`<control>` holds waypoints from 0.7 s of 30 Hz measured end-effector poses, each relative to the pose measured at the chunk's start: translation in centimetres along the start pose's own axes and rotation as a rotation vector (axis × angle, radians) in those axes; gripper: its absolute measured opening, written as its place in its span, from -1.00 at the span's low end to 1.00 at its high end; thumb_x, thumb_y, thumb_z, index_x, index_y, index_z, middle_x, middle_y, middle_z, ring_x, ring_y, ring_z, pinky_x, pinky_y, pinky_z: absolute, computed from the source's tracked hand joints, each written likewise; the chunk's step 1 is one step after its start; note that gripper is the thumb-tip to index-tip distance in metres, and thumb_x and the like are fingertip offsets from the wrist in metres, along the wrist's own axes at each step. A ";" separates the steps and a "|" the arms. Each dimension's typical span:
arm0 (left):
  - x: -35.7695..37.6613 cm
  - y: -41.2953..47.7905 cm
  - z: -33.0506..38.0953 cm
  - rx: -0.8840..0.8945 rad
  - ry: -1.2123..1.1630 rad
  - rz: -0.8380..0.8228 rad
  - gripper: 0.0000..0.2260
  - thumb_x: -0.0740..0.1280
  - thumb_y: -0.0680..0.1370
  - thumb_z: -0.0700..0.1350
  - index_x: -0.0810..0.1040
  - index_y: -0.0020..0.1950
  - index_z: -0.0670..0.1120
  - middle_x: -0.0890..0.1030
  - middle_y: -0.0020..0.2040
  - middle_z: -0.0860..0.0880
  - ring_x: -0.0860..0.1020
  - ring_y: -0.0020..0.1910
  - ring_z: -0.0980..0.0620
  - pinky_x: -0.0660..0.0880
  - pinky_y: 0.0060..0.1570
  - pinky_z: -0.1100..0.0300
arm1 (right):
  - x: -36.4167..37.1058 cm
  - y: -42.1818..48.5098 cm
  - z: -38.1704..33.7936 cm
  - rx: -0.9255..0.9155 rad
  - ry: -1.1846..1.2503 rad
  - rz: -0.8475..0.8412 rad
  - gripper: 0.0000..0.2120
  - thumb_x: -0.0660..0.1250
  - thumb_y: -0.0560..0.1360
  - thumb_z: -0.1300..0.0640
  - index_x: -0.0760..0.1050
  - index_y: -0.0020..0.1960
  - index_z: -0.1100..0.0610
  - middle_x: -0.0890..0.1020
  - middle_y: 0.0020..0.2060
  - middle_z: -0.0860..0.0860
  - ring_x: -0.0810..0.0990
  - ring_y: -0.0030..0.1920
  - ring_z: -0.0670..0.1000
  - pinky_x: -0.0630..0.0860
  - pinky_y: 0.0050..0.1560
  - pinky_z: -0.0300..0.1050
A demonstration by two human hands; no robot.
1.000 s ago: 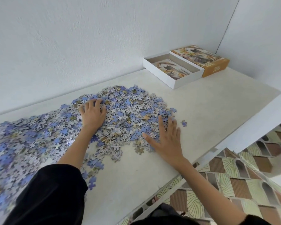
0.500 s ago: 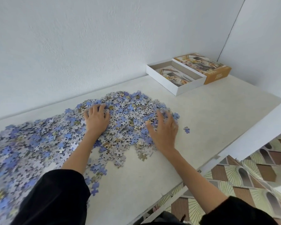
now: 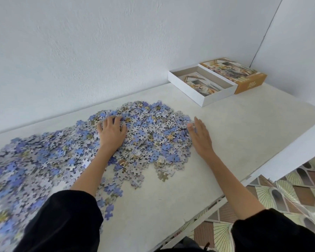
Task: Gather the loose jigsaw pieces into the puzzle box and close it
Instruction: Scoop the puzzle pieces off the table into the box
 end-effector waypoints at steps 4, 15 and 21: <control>-0.2 -0.1 0.0 -0.010 -0.008 -0.018 -0.67 0.12 0.59 0.00 0.40 0.32 -0.05 0.41 0.30 -0.12 0.33 0.31 -0.12 0.07 0.39 -0.09 | 1.1 0.5 -0.9 -0.088 -0.026 -0.048 -0.39 0.01 0.55 -0.21 0.01 0.50 0.04 0.03 0.50 0.06 -0.05 0.49 0.04 -0.11 0.47 0.09; -4.5 -0.4 0.4 -0.086 -0.456 0.003 -0.75 0.18 0.60 -0.15 0.49 0.24 -0.18 0.39 0.32 -0.15 0.36 0.30 -0.09 0.26 0.25 0.11 | 5.5 4.4 -10.9 -0.488 0.031 -0.228 -0.61 0.23 0.54 0.04 0.35 0.36 0.06 0.39 0.34 0.04 0.29 0.37 0.04 0.22 0.37 0.03; -8.9 -2.1 -5.1 -0.176 -0.542 0.194 -0.79 0.20 0.60 -0.19 0.52 0.19 -0.13 0.48 0.23 -0.09 0.42 0.16 0.07 0.28 0.12 0.25 | 11.1 4.7 -14.4 -0.682 -0.094 -0.356 -0.63 0.21 0.56 0.04 0.38 0.34 0.10 0.43 0.30 0.04 0.32 0.34 0.03 0.18 0.36 -0.05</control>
Point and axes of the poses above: each hand's wrist, its own y-axis towards the middle knuckle, its own x-axis out of the palm, z = x × y, the point moved 2 cm from there along y, towards the middle knuckle
